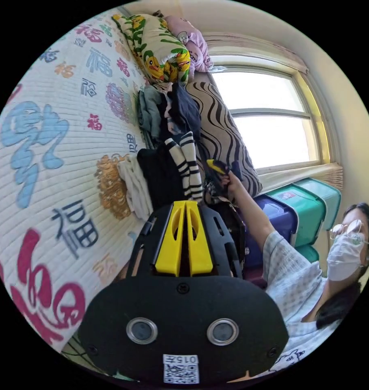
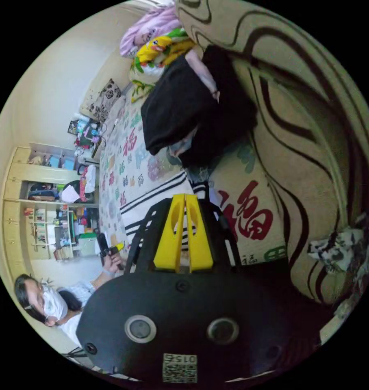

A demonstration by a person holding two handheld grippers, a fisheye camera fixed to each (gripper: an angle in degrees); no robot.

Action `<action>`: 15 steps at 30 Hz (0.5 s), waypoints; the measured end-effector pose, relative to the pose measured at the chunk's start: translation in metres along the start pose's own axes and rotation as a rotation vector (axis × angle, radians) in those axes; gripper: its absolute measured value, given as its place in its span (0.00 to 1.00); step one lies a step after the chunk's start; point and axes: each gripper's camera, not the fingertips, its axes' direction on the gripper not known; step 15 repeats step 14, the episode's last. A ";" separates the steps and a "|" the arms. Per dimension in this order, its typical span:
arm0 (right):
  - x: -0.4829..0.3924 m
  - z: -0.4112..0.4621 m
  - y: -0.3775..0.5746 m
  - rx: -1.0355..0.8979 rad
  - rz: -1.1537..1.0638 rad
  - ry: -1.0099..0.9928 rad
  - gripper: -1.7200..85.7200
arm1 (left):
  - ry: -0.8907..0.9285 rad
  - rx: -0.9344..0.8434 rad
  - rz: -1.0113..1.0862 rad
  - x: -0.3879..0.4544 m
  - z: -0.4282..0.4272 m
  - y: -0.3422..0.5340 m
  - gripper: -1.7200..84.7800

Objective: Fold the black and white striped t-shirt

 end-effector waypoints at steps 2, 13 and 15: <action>-0.048 -0.027 0.035 0.179 -0.077 -0.004 0.02 | -0.085 0.034 0.019 0.003 -0.046 0.038 0.01; -0.384 0.127 0.323 0.785 -0.764 0.343 0.01 | -0.728 0.537 0.052 0.019 -0.349 0.294 0.01; -0.413 0.162 0.370 0.939 -0.733 0.376 0.01 | -0.817 0.622 0.082 0.027 -0.370 0.326 0.01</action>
